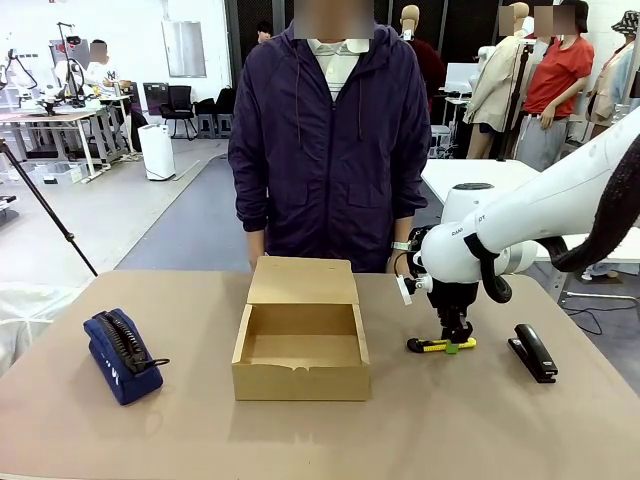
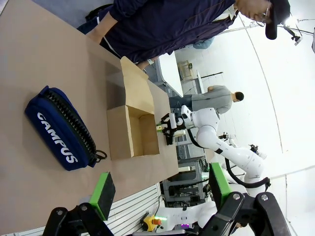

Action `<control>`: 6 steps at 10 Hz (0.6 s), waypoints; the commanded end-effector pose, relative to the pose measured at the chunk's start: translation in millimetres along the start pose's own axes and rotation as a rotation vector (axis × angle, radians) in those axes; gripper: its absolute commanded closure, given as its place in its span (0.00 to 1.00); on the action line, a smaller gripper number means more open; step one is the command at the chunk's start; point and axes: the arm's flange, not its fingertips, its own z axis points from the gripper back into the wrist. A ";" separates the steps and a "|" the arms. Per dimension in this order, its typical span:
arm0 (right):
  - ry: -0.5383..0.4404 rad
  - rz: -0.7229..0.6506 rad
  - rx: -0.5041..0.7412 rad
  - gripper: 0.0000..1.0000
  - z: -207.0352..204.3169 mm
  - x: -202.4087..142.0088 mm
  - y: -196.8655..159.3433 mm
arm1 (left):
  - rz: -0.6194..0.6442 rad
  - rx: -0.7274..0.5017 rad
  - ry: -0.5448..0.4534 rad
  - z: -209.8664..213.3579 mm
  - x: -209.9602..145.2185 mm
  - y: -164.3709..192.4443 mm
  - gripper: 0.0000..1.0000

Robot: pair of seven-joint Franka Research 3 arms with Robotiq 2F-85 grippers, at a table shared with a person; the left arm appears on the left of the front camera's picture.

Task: Pack the items into the box.
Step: Pick up the item specified by the human and place it in the Mailer Box.

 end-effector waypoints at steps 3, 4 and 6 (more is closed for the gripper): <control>-0.020 0.001 0.062 1.00 -5.5 1.6 -1.5 | -0.001 -0.023 -0.010 0.2 1.1 -2.6 0.00; -0.021 0.003 0.063 1.00 -4.0 1.3 -1.1 | -0.001 -0.023 -0.010 0.2 1.1 -2.6 0.00; -0.007 -0.006 0.071 1.00 12.2 -0.3 0.1 | -0.001 -0.023 -0.010 0.2 1.1 -2.6 0.00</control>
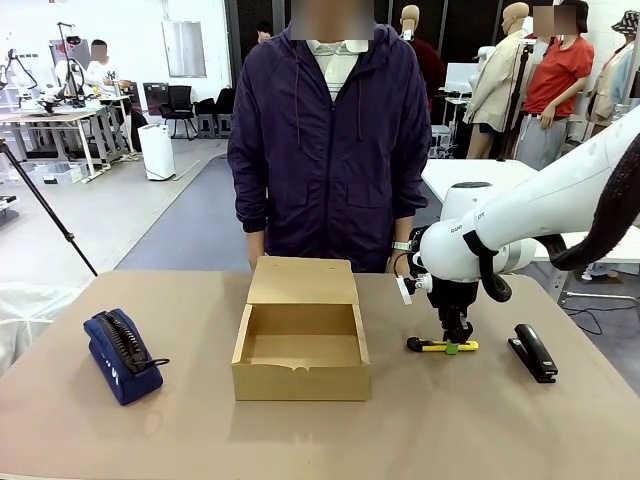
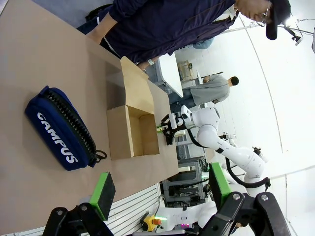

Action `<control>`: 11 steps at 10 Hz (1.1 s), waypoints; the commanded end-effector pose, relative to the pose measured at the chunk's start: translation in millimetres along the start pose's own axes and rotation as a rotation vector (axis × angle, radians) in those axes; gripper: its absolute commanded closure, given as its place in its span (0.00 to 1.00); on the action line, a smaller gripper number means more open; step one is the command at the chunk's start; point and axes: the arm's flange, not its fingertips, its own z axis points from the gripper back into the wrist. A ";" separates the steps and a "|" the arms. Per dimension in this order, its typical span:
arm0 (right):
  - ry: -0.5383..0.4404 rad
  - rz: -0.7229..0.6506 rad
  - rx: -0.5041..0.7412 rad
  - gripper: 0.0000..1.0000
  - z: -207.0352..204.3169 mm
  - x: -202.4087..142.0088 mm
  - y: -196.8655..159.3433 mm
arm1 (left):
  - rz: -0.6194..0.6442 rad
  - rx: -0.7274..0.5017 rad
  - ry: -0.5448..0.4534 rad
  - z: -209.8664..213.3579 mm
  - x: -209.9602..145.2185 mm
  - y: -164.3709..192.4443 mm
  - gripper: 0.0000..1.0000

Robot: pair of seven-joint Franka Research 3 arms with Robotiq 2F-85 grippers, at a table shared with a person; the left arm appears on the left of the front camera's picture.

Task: Pack the items into the box.
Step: Pick up the item specified by the human and place it in the Mailer Box.

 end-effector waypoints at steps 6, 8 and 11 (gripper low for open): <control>0.010 -0.102 0.033 1.00 158.3 -11.4 43.1 | -0.001 -0.023 -0.010 0.2 1.1 -2.6 0.00; 0.032 -0.060 0.041 1.00 135.8 -12.8 34.5 | -0.001 -0.023 -0.010 0.2 1.1 -2.6 0.00; 0.032 -0.060 0.041 1.00 135.8 -12.8 34.5 | -0.001 -0.023 -0.010 0.2 1.1 -2.6 0.00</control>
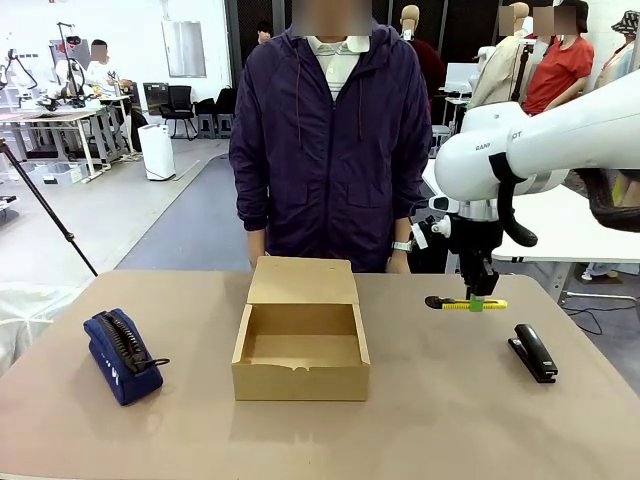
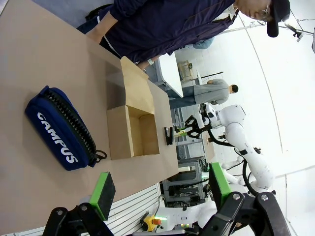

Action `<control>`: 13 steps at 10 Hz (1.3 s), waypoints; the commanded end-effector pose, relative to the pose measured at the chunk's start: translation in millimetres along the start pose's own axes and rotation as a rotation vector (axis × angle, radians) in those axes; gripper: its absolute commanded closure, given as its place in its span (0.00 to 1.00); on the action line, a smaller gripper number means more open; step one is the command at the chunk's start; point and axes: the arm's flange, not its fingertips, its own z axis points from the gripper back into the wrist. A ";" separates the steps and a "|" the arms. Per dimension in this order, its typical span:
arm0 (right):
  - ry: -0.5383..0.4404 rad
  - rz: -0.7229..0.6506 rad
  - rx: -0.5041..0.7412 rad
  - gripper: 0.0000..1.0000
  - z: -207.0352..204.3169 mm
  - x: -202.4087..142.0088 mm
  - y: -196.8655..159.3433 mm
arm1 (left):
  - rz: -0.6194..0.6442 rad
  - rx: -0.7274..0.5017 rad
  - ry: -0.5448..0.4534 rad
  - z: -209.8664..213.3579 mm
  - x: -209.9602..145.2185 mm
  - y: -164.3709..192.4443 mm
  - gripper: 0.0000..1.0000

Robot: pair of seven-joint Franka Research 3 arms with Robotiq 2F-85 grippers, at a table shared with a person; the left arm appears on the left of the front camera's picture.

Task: Pack the items into the box.
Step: Pick up the item specified by the human and place it in the Mailer Box.

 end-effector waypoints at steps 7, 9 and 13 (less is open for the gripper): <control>-0.020 -0.031 -0.059 1.00 12.0 144.2 -25.3 | -0.001 -0.023 -0.010 0.2 1.0 -2.7 0.00; -0.027 -0.009 -0.095 1.00 0.6 207.4 -24.8 | -0.001 -0.023 -0.010 0.2 1.0 -2.7 0.00; 0.075 0.033 -0.104 1.00 13.8 268.3 35.2 | -0.001 -0.023 -0.010 0.2 1.0 -2.7 0.00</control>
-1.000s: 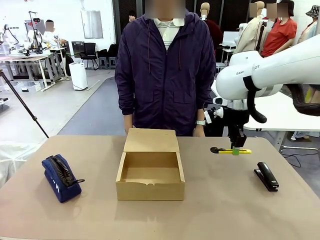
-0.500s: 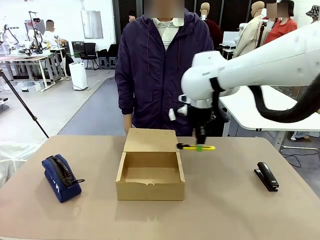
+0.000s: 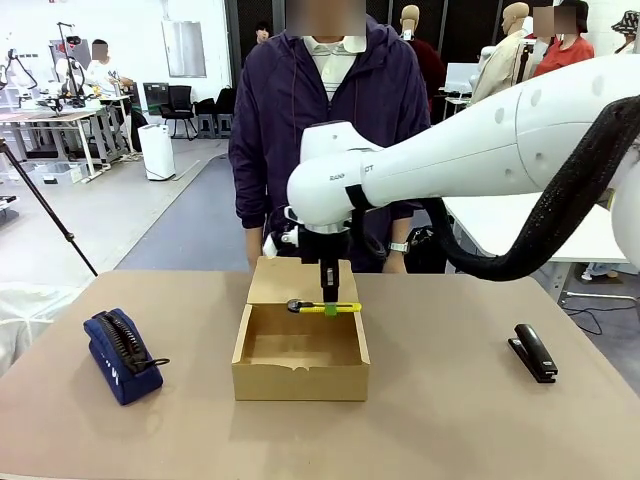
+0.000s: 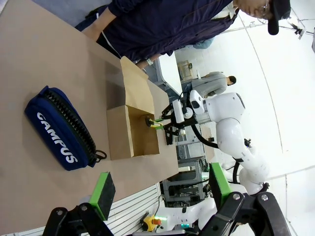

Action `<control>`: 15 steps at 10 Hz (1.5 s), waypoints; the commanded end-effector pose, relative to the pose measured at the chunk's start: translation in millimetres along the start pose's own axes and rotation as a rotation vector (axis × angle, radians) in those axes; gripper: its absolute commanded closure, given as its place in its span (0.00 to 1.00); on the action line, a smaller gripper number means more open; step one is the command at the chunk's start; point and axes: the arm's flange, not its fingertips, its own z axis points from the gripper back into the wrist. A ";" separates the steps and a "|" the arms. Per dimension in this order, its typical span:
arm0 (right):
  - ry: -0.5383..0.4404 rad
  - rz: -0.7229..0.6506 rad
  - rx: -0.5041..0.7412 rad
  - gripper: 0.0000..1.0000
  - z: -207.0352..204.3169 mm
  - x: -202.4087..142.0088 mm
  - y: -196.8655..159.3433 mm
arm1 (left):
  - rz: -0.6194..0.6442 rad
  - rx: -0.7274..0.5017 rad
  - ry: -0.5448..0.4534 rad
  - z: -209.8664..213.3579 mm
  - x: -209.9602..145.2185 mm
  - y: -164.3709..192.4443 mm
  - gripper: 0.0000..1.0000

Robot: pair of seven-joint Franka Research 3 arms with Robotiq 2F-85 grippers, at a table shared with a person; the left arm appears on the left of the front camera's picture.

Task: Pack the items into the box.
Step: Pick up the item specified by the human and place it in the Mailer Box.

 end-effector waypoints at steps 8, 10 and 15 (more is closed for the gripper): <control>-0.003 0.024 -0.005 1.00 -28.1 14.2 20.3 | -0.001 -0.023 -0.010 0.4 1.0 -2.5 0.00; 0.002 0.034 0.005 0.00 -29.2 12.6 20.2 | -0.001 -0.023 -0.010 0.4 1.0 -2.5 0.00; 0.001 0.031 0.003 0.00 -29.4 10.5 18.6 | -0.001 -0.023 -0.010 0.4 1.0 -2.5 0.00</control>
